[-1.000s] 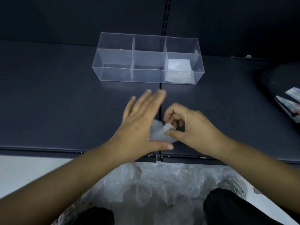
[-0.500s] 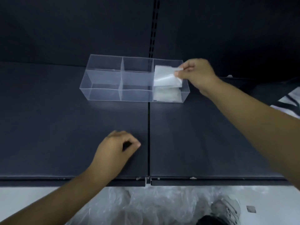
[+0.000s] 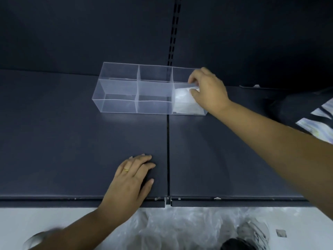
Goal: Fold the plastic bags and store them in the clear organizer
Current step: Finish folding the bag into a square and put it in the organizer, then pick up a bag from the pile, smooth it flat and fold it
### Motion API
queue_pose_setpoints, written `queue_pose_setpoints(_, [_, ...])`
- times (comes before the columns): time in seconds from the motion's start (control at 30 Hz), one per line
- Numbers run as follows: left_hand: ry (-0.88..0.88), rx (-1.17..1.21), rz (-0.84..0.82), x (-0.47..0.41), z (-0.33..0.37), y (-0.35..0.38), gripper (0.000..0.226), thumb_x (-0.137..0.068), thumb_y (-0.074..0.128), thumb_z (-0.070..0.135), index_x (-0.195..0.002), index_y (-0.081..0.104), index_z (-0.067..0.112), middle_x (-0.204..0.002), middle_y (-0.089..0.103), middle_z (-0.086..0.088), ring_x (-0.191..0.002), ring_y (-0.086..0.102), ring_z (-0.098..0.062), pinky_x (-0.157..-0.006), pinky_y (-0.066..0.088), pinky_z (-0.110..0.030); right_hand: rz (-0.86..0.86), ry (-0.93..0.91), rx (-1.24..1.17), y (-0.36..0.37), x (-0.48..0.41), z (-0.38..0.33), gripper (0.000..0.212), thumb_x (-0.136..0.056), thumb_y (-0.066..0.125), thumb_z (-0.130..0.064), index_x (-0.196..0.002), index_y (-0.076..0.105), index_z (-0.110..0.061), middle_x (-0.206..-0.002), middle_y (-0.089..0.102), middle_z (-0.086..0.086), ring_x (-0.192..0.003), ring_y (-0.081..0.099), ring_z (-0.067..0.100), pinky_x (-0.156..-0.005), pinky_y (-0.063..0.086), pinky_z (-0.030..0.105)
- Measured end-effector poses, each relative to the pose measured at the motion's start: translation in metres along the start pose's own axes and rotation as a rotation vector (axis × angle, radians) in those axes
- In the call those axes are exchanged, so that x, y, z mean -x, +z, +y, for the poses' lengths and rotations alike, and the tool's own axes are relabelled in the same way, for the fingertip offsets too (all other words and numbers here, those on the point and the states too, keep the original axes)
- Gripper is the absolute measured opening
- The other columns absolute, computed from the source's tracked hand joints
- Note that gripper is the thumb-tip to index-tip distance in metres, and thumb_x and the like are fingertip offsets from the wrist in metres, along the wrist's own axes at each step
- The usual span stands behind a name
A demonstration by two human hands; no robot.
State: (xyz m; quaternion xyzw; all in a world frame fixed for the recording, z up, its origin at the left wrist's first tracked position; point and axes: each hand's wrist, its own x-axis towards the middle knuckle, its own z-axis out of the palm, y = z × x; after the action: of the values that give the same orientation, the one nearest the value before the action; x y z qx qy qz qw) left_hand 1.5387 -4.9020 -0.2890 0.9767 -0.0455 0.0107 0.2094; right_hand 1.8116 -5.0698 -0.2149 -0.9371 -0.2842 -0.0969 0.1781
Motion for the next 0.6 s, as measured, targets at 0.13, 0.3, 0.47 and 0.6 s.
queue_pose_setpoints(0.13, [0.041, -0.179, -0.089, 0.003, 0.0, 0.001, 0.049, -0.095, 0.032, 0.038, -0.134, 0.054, 0.016, -0.144, 0.047, -0.002, -0.135, 0.042, -0.018, -0.109, 0.025, -0.04, -0.466, -0.006, -0.053, 0.004, 0.009, -0.01, 0.047, -0.1, 0.032, -0.047, -0.101, 0.064, -0.012, -0.109, 0.057, 0.004, -0.102, 0.054, 0.024, -0.093, 0.044, 0.039])
queue_pose_setpoints(0.3, [0.069, -0.331, -0.163, 0.005, -0.003, 0.003, 0.058, -0.097, 0.023, 0.043, -0.148, 0.033, 0.016, -0.155, 0.028, -0.003, -0.144, 0.023, -0.021, -0.114, 0.018, -0.048, -0.581, 0.071, -0.04, -0.002, 0.015, -0.025, 0.065, -0.098, 0.02, -0.057, -0.124, 0.057, -0.01, -0.133, 0.05, 0.009, -0.125, 0.044, 0.027, -0.108, 0.032, 0.036])
queue_pose_setpoints(0.47, [0.091, -0.365, -0.157, 0.006, -0.007, 0.007, 0.06, -0.098, 0.021, 0.044, -0.149, 0.027, 0.015, -0.156, 0.026, -0.005, -0.145, 0.022, -0.024, -0.115, 0.019, -0.052, 0.027, -0.33, -0.263, -0.023, 0.105, -0.065, 0.032, -0.099, 0.042, -0.033, -0.101, 0.063, -0.009, -0.101, 0.06, 0.007, -0.095, 0.054, 0.022, -0.082, 0.043, 0.033])
queue_pose_setpoints(0.6, [0.111, -0.371, -0.148, 0.006, -0.01, 0.007, 0.062, -0.098, 0.019, 0.047, -0.151, 0.022, 0.016, -0.158, 0.02, -0.005, -0.146, 0.017, -0.022, -0.117, 0.014, -0.051, -0.502, -0.568, -0.297, 0.002, 0.249, -0.079, 0.018, -0.093, 0.054, -0.035, -0.097, 0.065, -0.02, -0.097, 0.063, -0.002, -0.086, 0.059, 0.019, -0.072, 0.05, 0.03])
